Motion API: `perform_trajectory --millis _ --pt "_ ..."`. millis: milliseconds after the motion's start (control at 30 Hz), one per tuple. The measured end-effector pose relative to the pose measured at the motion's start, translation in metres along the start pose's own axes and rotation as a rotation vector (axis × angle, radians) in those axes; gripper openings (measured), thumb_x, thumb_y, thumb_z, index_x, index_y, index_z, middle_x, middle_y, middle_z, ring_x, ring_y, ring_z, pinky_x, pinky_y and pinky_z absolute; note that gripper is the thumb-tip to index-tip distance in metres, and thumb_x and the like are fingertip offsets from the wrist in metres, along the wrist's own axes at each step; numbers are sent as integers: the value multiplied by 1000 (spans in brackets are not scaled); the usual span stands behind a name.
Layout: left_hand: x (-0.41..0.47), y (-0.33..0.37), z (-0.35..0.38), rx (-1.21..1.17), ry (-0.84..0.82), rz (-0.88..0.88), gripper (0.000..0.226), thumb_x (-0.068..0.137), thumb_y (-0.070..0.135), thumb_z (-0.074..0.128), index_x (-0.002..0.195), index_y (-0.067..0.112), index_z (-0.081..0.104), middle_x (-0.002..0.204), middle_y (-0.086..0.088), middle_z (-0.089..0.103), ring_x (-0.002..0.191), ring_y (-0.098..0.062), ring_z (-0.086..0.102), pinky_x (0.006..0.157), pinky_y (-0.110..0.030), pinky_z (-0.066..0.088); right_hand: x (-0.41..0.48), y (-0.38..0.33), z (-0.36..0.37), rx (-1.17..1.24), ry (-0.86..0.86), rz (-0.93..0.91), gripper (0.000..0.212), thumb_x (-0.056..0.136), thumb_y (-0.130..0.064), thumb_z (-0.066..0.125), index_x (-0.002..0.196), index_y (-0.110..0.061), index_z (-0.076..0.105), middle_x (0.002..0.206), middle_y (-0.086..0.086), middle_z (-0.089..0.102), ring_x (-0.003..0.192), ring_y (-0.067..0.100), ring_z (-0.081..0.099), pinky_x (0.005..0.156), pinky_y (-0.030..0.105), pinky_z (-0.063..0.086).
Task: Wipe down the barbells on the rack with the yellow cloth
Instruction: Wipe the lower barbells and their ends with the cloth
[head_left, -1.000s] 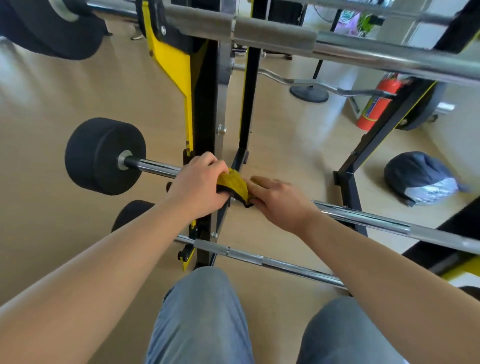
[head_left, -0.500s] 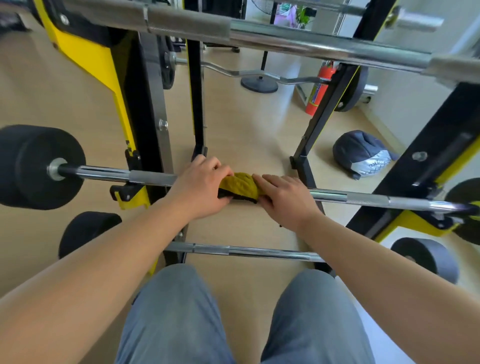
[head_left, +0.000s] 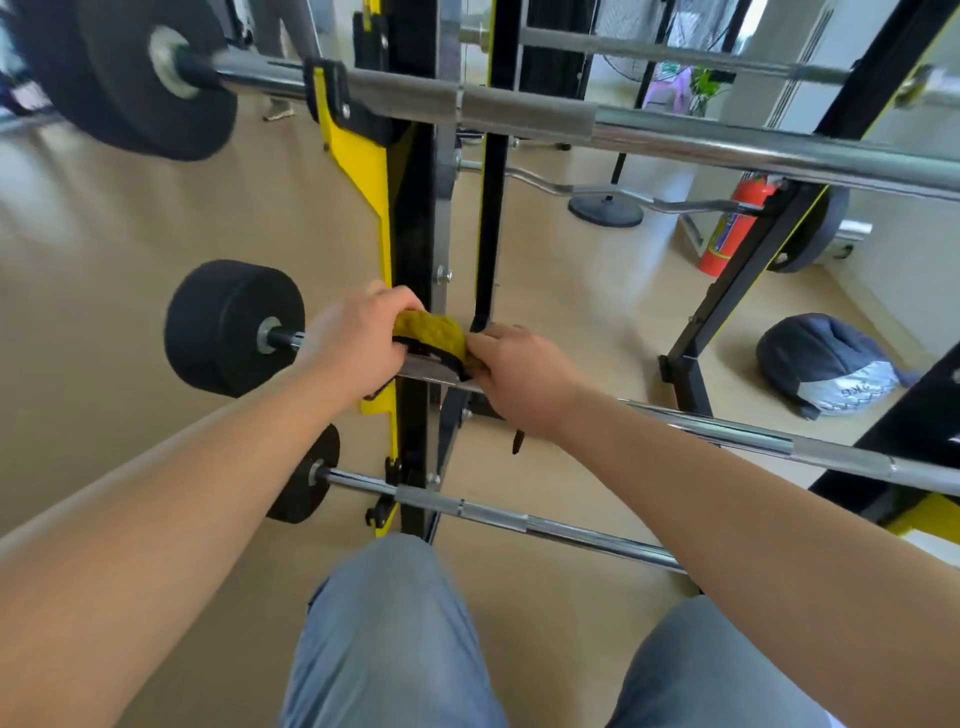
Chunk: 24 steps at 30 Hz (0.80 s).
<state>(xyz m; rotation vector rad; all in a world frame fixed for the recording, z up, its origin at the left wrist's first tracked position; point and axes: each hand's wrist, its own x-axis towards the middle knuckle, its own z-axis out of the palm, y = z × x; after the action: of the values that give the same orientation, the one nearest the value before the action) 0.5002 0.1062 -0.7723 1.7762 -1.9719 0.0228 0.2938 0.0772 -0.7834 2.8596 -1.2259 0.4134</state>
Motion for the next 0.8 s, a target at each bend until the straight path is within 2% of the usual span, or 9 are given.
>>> perform_trajectory --millis 133,233,333,400,467,533,633,733,800 --pt "-9 -40 -18 59 181 -152 28 88 16 69 113 21 57 97 0 61 81 -17 57 65 -31 48 25 -28 -1 99 3 -14 39 96 -8 57 131 -23 49 109 2 59 98 20 54 82 35 49" --pt "-17 -66 -18 112 280 -209 19 89 15 68 104 16 58 90 -4 64 82 -21 56 70 -39 51 43 -43 8 77 74 -52 39 92 -2 61 126 -19 51 117 3 58 105 21 53 89 36 50" --pt "-18 -82 -16 216 353 -237 16 87 8 66 99 16 59 90 -4 65 96 -28 51 84 -46 42 56 -53 30 -106 111 -146 44 88 -9 69 128 -21 55 134 4 52 119 26 46 98 42 48" --pt "-17 -89 -11 305 287 -221 18 85 8 66 100 17 59 92 -4 66 101 -29 50 86 -46 40 57 -52 47 -277 32 -213 45 90 -21 67 133 -26 55 145 4 42 128 29 38 101 47 43" --pt "-20 -93 -1 358 123 -181 22 85 10 67 103 19 58 97 -3 67 104 -27 52 87 -44 41 52 -46 59 -309 -22 -228 51 94 -29 61 143 -27 47 148 3 39 128 29 37 101 47 42" --pt "-25 -96 11 257 -3 -170 32 84 17 71 113 20 56 110 -3 65 113 -25 52 93 -43 44 48 -38 61 -260 19 -226 43 98 -34 54 141 -28 51 140 0 48 120 26 44 96 44 44" --pt "-29 -102 12 90 -121 -122 51 85 43 68 129 24 51 123 5 58 119 -19 50 107 -46 39 53 -36 57 -225 69 -215 30 99 -42 50 114 -26 71 115 -2 64 105 23 53 87 41 47" --pt "-29 -101 3 -223 -114 -152 29 99 29 54 124 18 64 95 14 61 85 -7 60 103 -46 44 63 -38 56 -166 86 -162 27 93 -42 61 98 -16 66 98 3 61 93 26 58 77 40 51" --pt "-20 -104 -4 -433 -101 -332 30 102 32 49 105 13 73 77 1 65 69 -15 62 85 -42 53 67 -38 61 -75 73 -118 28 91 -41 66 102 -15 58 100 5 55 90 26 57 70 38 52"
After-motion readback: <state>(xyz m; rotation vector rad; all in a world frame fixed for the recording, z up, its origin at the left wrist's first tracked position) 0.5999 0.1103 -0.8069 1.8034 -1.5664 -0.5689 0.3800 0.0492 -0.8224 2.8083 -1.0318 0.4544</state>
